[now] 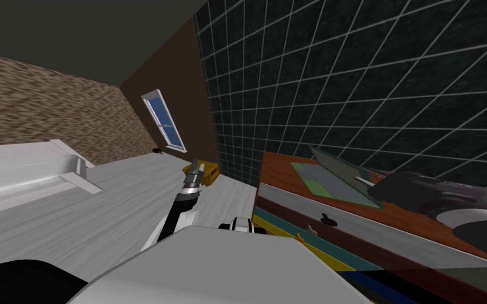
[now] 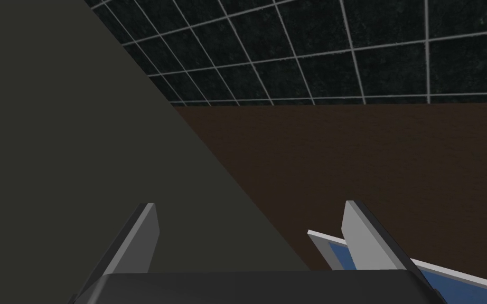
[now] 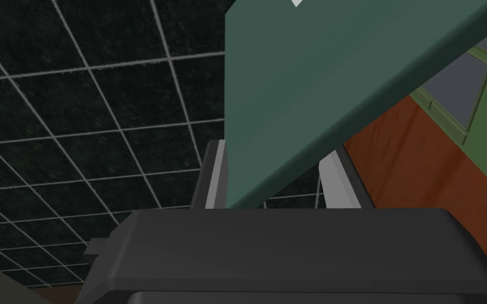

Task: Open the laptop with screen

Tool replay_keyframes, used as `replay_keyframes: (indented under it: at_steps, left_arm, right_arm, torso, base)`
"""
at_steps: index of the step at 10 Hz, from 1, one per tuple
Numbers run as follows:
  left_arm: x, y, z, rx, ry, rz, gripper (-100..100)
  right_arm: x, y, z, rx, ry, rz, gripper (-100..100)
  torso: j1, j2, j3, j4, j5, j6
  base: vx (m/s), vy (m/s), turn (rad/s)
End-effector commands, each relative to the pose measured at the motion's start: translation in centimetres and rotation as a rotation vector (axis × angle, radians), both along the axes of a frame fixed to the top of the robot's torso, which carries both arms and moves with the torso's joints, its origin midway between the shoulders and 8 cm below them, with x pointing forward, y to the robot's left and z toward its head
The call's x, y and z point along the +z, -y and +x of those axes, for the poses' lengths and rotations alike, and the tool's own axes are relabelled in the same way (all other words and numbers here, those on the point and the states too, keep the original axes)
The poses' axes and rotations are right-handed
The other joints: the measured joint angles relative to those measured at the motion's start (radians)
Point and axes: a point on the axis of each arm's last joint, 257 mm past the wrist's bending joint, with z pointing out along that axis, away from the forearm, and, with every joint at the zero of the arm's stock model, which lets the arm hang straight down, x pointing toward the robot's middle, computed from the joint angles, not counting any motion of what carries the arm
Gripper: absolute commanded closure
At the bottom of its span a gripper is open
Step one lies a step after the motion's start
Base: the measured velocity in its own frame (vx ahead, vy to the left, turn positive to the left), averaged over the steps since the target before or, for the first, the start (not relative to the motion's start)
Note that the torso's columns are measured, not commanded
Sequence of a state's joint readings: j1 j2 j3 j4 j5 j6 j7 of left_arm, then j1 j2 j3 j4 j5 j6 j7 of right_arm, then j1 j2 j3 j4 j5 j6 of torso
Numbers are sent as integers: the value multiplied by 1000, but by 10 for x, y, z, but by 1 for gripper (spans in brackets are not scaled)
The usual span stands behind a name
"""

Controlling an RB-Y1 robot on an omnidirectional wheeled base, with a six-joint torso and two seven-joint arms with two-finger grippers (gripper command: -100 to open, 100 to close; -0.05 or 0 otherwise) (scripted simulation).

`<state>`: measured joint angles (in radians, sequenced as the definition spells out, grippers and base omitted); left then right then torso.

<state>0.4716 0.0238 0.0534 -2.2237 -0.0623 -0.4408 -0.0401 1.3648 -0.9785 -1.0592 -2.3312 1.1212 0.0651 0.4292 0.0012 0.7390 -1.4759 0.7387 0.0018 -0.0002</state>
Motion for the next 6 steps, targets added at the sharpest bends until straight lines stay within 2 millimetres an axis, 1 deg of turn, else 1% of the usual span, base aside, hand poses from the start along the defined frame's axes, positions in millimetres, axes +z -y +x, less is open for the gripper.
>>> replay_keyframes:
  at_steps: [1, 4, 6]
  left_arm:
    - [0, 0, 0, 0, 0, 0, 0]
    - [0, 0, 0, 0, 0, 0, 0]
    - [0, 0, 0, 0, 0, 0, 0]
  right_arm:
    - [-11, -5, -2, 9, -32, -109, 100]
    - [-23, -14, -4, 27, -68, -225, 100]
    - [-23, -14, -4, 27, -68, -225, 100]
  torso:
    - [0, 0, 0, 0, -1, 0]
    - [0, 1, 1, 0, -1, 1]
    - [1, 0, 0, 0, 0, 0]
  base:
    - [22, 37, -62]
    - [24, 45, -64]
    - [13, 41, -7]
